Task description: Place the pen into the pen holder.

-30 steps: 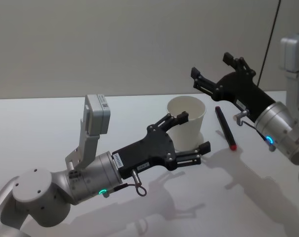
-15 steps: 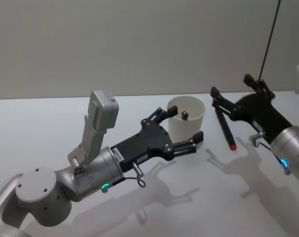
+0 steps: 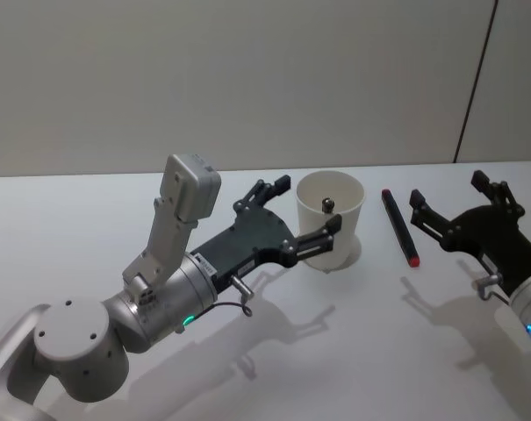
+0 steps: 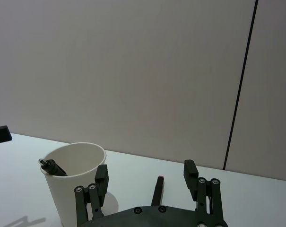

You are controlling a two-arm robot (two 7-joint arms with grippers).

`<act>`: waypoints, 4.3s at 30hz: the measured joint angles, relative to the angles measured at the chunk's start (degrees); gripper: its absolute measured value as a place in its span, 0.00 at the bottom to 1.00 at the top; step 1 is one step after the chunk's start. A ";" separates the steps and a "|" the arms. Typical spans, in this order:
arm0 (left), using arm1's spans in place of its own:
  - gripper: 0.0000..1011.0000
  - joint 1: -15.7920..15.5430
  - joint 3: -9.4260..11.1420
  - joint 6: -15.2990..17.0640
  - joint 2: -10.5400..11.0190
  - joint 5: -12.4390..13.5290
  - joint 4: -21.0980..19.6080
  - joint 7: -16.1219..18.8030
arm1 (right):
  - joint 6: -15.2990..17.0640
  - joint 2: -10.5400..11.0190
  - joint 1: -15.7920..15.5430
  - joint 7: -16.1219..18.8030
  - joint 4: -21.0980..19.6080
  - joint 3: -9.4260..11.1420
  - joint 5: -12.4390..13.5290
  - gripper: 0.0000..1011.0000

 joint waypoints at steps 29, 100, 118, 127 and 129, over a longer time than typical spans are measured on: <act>0.99 -0.80 3.26 0.93 2.01 6.84 -1.69 21.61 | -0.07 0.01 -0.48 -0.22 -0.19 0.17 -0.13 0.99; 0.99 -0.93 3.90 1.09 2.41 8.35 -2.02 26.36 | 9.83 0.41 -0.75 -3.94 -4.16 2.15 1.41 0.99; 0.99 -0.93 3.90 1.09 2.41 8.35 -2.02 26.36 | 23.22 -4.27 5.72 -7.24 -0.79 1.40 0.55 0.99; 0.99 -0.93 3.90 1.09 2.41 8.35 -2.02 26.36 | 27.29 -6.82 8.89 -8.34 2.07 0.61 -0.63 0.99; 0.99 -0.93 3.90 1.09 2.41 8.35 -2.02 26.36 | 28.11 -7.42 9.61 -8.64 2.84 0.46 -0.94 0.99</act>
